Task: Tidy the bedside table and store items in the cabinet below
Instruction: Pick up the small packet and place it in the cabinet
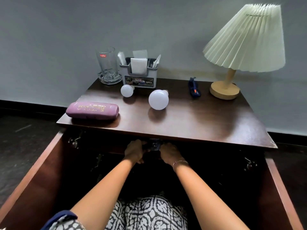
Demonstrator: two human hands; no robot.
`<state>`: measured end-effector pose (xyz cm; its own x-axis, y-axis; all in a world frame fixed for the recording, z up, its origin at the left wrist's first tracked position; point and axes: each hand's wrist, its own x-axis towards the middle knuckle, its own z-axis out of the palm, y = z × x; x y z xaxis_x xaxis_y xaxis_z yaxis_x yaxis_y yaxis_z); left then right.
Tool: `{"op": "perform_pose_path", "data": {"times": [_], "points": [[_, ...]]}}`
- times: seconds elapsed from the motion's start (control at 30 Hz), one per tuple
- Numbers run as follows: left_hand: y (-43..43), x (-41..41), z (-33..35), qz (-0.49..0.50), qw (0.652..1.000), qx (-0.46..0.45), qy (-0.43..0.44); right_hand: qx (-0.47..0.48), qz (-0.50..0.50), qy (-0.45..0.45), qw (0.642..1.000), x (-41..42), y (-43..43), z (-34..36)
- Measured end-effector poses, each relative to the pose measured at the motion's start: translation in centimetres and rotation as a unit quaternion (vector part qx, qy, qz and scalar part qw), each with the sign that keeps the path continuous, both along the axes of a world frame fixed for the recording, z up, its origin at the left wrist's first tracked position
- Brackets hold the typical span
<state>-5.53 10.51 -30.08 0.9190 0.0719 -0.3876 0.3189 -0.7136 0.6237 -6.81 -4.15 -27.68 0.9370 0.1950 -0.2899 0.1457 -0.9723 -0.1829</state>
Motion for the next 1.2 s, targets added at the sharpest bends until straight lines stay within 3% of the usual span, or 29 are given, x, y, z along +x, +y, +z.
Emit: {"op": "perform_pose_path", "data": {"times": [0.3, 0.63, 1.03, 1.2], "points": [[0.7, 0.3, -0.9, -0.002, 0.998, -0.059, 0.000, -0.097, -0.007, -0.037, 0.995, -2.5, -0.2, 0.0], [1.0, 0.8, -0.9, -0.003, 0.996, -0.079, 0.031, -0.137, -0.056, 0.068, 0.987, -3.6, 1.2, 0.3], [0.6, -0.1, 0.0, -0.060, 0.998, -0.004, 0.012, -0.109, -0.078, 0.106, 0.985, -3.8, 0.8, 0.0], [0.0, -1.3, 0.8, -0.090, 0.988, 0.123, -0.027, -0.061, -0.093, 0.115, 0.987, -4.4, 0.7, 0.6]]}}
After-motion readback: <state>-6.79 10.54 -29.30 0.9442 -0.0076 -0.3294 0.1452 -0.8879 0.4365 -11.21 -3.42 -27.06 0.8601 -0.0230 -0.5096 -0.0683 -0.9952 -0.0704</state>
